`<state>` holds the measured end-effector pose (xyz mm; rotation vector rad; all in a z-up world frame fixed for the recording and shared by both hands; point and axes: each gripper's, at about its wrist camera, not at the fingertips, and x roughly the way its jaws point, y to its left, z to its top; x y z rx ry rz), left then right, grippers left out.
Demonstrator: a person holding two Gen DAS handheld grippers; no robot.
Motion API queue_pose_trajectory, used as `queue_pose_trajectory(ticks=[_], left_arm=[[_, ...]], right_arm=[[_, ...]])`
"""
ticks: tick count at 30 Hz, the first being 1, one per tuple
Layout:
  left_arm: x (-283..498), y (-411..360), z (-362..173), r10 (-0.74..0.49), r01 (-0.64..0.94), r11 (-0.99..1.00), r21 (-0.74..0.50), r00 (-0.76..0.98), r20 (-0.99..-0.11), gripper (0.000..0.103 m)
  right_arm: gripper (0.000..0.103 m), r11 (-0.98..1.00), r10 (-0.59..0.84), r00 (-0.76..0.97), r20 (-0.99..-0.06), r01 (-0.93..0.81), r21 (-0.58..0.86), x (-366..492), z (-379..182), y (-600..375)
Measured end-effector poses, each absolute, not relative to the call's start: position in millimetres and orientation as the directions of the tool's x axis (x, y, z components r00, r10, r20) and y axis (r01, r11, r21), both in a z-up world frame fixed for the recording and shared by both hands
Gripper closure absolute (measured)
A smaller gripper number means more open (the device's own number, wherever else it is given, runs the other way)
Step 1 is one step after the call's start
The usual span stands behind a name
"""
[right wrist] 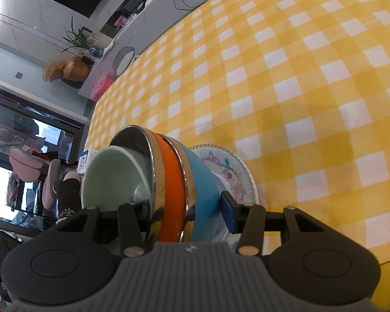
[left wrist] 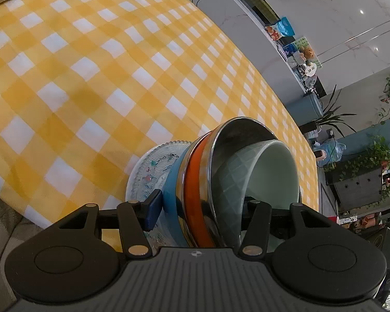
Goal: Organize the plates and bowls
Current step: 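Carry the bowl stack with both grippers and lower it onto the plate stack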
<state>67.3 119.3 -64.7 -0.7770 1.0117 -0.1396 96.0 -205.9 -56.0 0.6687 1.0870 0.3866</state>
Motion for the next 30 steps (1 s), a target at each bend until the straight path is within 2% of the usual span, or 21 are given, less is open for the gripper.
queue_pose_trajectory(ticks=[16, 21, 24, 26, 30], left_arm=[[63.9, 110.8, -58.6, -0.411, -0.199, 0.778, -0.596, 0.556, -0.722, 0.045], [61.5, 108.6, -50.4, -0.386, -0.166, 0.803, -0.572, 0.586, -0.713, 0.037], [59.2, 105.7, -44.9, -0.364, -0.145, 0.826, -0.544, 0.600, -0.712, 0.032], [58.2, 103.9, -42.0, -0.344, -0.141, 0.841, -0.523, 0.607, -0.717, 0.032], [55.8, 104.9, -37.0, -0.337, -0.142, 0.842, -0.520, 0.613, -0.714, 0.031]], right_arm=[[0.052, 0.752, 0.588, 0.417, -0.693, 0.035, 0.658, 88.5, -62.2, -218.8], [0.042, 0.770, 0.574, 0.447, -0.686, -0.009, 0.638, 86.2, -50.0, -212.8], [0.040, 0.771, 0.572, 0.462, -0.678, -0.021, 0.636, 86.5, -43.8, -211.8], [0.039, 0.774, 0.569, 0.471, -0.674, -0.028, 0.633, 86.2, -40.7, -212.0], [0.028, 0.788, 0.552, 0.488, -0.676, -0.039, 0.615, 84.6, -32.8, -208.5]])
